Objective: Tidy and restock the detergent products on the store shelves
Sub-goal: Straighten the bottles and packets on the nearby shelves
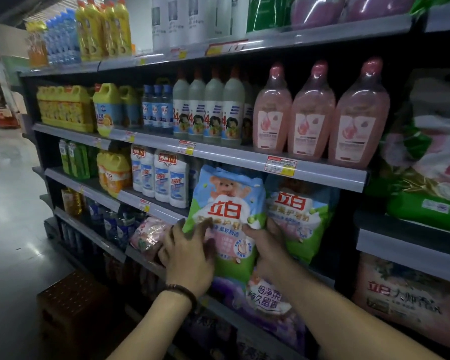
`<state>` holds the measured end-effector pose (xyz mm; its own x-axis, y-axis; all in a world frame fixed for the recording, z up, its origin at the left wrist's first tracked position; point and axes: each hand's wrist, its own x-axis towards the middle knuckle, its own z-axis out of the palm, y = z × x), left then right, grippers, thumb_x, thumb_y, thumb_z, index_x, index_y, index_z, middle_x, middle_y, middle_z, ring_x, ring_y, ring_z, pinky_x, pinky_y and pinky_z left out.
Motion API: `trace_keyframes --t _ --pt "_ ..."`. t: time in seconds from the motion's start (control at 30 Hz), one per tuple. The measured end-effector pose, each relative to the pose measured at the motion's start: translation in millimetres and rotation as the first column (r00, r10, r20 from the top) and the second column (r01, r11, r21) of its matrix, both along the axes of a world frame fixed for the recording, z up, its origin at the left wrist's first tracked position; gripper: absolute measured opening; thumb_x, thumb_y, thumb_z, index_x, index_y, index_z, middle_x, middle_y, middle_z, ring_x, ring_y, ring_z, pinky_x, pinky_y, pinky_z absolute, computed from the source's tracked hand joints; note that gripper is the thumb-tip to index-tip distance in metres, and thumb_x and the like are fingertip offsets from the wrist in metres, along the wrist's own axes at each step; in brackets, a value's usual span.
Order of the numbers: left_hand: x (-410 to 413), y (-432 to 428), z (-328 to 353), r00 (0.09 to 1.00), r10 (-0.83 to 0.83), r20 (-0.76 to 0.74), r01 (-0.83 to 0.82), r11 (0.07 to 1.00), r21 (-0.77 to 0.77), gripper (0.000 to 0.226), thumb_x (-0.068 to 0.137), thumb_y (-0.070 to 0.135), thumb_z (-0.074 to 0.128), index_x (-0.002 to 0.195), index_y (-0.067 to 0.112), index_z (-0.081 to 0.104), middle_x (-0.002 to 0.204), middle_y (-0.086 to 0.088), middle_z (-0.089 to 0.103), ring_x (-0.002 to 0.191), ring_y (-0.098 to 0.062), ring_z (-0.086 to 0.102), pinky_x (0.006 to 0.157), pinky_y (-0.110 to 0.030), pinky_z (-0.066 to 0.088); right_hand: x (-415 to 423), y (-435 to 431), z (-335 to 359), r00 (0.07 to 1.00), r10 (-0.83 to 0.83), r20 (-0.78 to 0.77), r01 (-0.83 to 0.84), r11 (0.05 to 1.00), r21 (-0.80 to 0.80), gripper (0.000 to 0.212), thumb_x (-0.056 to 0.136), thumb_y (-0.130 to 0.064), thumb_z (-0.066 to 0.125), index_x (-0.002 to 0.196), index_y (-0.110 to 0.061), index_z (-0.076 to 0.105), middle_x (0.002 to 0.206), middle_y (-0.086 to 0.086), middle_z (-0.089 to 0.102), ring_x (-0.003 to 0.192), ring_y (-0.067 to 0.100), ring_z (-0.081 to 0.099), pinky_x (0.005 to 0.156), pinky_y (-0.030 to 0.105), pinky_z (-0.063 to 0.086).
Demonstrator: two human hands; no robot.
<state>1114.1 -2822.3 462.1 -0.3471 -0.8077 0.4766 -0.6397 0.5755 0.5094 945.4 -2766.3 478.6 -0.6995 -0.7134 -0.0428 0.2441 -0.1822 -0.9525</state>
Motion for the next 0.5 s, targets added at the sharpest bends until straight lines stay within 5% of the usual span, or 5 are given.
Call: trace_keyframes --t 0.13,0.23,0.4,0.5 --pt "-29 -23 -10 0.999 -0.023 -0.031 0.022 0.999 -0.048 0.069 0.092 0.055 0.063 0.152 0.055 0.030 0.153 -0.013 0.022 0.139 -0.039 0.025 0.110 -0.058 0.035 -25 -45 19 0.998 -0.053 -0.018 0.054 0.999 0.010 0.040 0.089 -0.005 0.079 0.123 -0.023 0.069 0.113 0.010 0.080 0.096 0.035 0.078 0.082 0.062 0.064" --pt "-56 -58 -8 0.986 -0.101 -0.130 0.092 0.993 -0.075 0.074 0.087 0.031 0.077 0.150 0.046 0.040 0.146 -0.015 0.030 0.133 -0.038 0.029 0.107 -0.055 0.043 -46 -75 33 0.994 -0.086 -0.068 0.086 0.996 0.001 0.038 0.090 -0.006 0.079 0.122 -0.024 0.068 0.111 0.009 0.079 0.091 0.033 0.079 0.076 0.055 0.066" --pt "-113 -102 -2 0.981 -0.100 -0.166 0.101 0.995 0.000 0.084 0.089 0.006 0.069 0.149 0.051 0.030 0.133 -0.012 0.037 0.126 -0.034 0.036 0.103 -0.043 0.045 -61 -115 39 0.963 -0.178 -0.204 0.186 0.982 0.020 0.027 0.092 -0.018 0.079 0.111 -0.026 0.062 0.104 0.007 0.076 0.086 0.031 0.078 0.071 0.051 0.067" --pt "-133 -123 -22 0.990 -0.108 -0.094 0.114 0.992 0.060 0.083 0.093 0.002 0.061 0.154 0.047 0.027 0.135 -0.014 0.044 0.126 -0.036 0.042 0.106 -0.043 0.043 -63 -121 15 0.904 -0.176 -0.390 0.233 0.967 0.103 0.021 0.099 -0.029 0.069 0.115 -0.036 0.056 0.120 0.003 0.072 0.101 0.033 0.073 0.085 0.053 0.064"
